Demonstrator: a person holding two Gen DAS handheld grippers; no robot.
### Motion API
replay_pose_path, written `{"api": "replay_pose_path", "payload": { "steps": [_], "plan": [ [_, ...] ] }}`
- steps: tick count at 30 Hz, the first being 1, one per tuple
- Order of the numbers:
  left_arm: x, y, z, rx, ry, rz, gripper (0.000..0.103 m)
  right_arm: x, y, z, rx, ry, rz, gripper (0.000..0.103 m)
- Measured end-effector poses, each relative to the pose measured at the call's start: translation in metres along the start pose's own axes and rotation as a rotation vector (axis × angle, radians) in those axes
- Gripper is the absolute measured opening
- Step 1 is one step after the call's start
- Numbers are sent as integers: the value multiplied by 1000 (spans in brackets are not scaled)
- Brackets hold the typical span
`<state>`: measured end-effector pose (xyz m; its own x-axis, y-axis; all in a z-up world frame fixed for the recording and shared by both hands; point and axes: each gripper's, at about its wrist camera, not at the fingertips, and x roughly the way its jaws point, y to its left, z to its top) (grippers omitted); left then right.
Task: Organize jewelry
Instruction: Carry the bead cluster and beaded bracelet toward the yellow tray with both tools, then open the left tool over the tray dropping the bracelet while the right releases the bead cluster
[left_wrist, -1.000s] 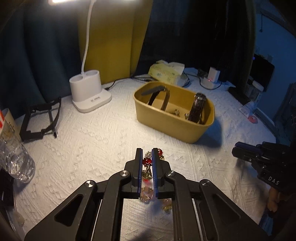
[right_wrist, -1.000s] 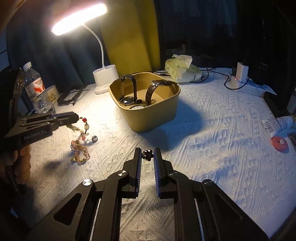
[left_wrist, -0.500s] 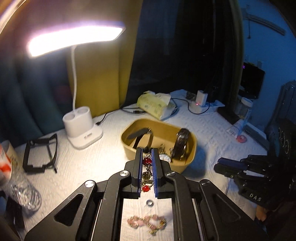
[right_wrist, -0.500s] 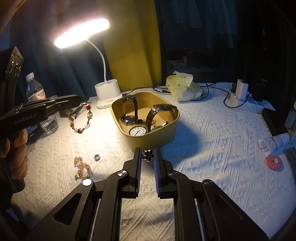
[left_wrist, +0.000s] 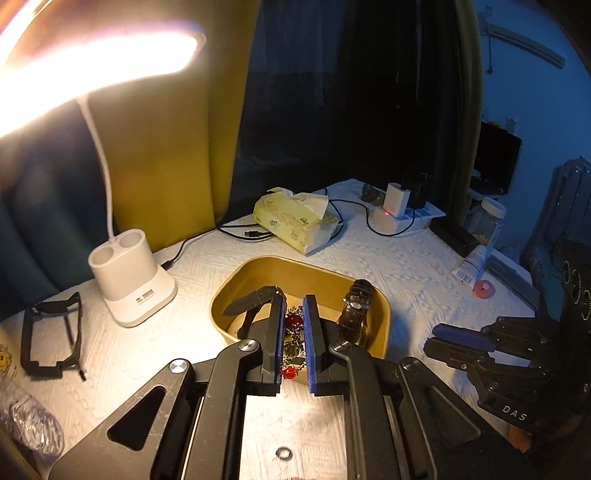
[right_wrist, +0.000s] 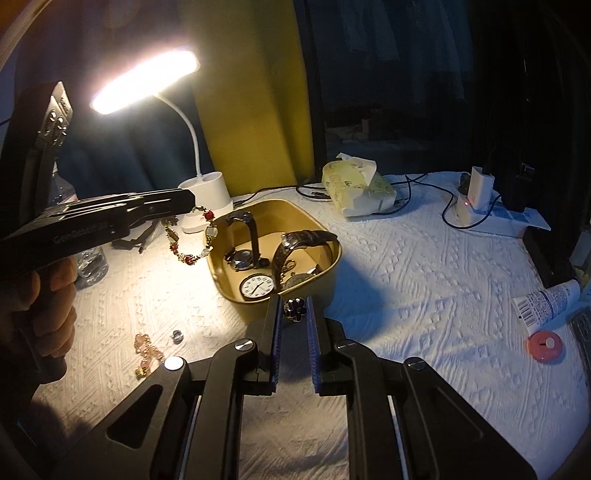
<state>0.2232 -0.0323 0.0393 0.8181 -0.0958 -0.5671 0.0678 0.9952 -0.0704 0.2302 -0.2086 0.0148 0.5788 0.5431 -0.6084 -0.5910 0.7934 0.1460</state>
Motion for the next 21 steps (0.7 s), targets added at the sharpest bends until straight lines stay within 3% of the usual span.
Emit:
{"api": "replay_pose_path", "payload": {
  "steps": [8,10,11,21],
  "plan": [
    [34,10,3,-60,70,-21,14,12,-9,11,3,-6,-10,13],
    [36,13,2,-69,73,-29,36,14,-8,14,-1,-9,-13,13],
    [37,14,2,-71,76,-36,39,14,-7,14,-3,-9,-13,13],
    [21,35,-6,-103,60,-18,41,23,12,23,-42,-16,0,13]
  ]
}}
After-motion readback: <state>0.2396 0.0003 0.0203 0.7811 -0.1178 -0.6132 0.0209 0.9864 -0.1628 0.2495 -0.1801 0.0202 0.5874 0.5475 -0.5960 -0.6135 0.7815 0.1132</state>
